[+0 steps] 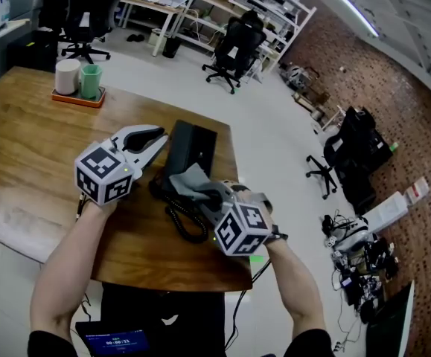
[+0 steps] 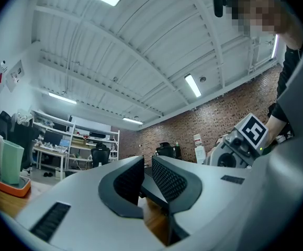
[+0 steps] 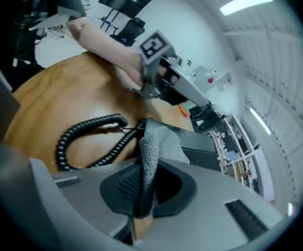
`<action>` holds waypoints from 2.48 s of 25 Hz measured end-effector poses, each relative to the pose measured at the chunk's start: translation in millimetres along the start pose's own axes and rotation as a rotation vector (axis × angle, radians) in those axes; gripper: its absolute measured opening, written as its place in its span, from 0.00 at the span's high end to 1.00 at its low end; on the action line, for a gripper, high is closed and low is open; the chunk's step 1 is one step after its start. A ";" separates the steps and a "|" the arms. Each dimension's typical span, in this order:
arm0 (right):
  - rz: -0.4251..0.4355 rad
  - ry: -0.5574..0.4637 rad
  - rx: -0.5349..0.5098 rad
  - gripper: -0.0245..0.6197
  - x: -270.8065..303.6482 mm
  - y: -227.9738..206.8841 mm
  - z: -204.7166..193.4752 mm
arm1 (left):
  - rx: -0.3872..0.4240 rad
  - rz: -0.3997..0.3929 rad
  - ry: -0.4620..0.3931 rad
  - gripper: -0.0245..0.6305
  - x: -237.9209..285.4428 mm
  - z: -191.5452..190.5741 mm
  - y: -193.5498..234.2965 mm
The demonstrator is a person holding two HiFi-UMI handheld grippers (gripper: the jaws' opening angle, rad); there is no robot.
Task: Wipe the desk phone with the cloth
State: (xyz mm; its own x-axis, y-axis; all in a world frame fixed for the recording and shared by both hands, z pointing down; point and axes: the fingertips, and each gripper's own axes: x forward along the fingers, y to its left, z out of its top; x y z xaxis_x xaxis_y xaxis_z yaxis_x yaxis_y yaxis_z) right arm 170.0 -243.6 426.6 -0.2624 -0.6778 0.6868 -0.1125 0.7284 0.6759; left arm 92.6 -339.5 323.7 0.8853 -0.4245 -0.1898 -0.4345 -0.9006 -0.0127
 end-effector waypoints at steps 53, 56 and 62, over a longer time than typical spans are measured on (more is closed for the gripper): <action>-0.345 0.089 0.340 0.92 32.7 -161.2 -60.9 | 0.022 -0.019 0.012 0.91 1.8 0.7 -1.0; -0.268 0.087 0.259 0.92 25.8 -120.9 -46.4 | 0.025 -0.022 0.013 0.91 2.2 0.0 -1.2; -0.104 0.026 0.191 0.92 7.2 -22.6 -14.8 | 0.028 -0.018 0.019 0.91 -3.3 -4.5 2.2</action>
State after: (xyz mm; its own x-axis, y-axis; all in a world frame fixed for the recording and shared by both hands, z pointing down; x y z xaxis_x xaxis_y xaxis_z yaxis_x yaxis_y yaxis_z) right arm 184.9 -266.4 420.2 -0.2156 -0.7510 0.6241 -0.3180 0.6583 0.6823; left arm 89.4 -340.5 328.7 0.8958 -0.4105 -0.1706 -0.4229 -0.9051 -0.0429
